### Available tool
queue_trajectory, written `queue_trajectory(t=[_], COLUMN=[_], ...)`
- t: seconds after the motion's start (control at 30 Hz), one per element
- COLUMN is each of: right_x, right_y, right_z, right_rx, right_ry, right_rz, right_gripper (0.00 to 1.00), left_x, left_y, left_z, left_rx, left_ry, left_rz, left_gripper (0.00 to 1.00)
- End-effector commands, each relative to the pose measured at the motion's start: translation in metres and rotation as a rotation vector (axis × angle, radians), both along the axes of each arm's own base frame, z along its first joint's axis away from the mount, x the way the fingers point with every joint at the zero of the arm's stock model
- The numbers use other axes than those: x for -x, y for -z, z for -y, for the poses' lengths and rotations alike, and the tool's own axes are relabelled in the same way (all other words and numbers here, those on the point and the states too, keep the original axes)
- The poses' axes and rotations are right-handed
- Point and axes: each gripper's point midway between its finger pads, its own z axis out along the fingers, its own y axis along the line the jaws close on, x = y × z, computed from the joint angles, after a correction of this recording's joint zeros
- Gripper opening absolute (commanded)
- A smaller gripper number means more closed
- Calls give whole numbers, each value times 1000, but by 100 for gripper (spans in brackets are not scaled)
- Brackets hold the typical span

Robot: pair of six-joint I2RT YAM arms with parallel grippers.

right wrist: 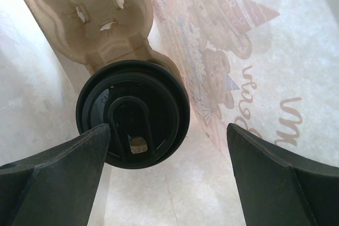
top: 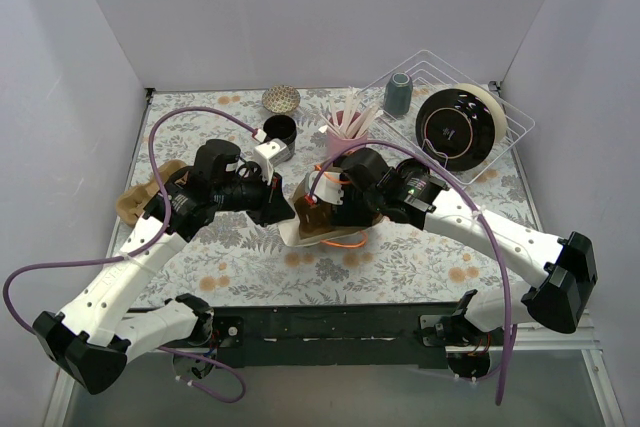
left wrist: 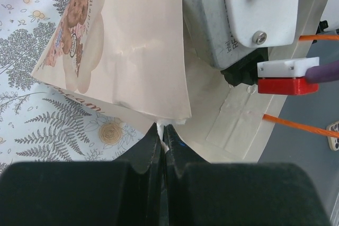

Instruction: Pack the takeout coffee

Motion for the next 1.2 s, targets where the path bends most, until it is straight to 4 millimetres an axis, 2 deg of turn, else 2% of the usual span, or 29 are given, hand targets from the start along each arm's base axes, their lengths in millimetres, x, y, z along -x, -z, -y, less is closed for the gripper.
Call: queue_trajectory(t=[0.0, 0.37, 0.8, 1.03, 1.17], right_x=[-20, -23, -12, -13, -7], right_y=[-38, -41, -49, -53, -55], right_z=[4, 2, -12, -12, -11], right_rx=[-85, -103, -203, -216, -219], right_ry=[102, 105, 59, 77, 56], right_rz=[88, 86, 28, 31, 18], right_gripper=[98, 98, 98, 99, 99], left_x=[10, 10, 1, -1, -2], left_y=[-7, -5, -9, -10, -10], left_z=[-3, -6, -8, -8, -7], left_rx=[1, -17, -45, -52, -52], left_ry=[28, 28, -6, -11, -11], left_rz=[1, 5, 14, 11, 11], left_gripper=[0, 0, 0, 0, 0])
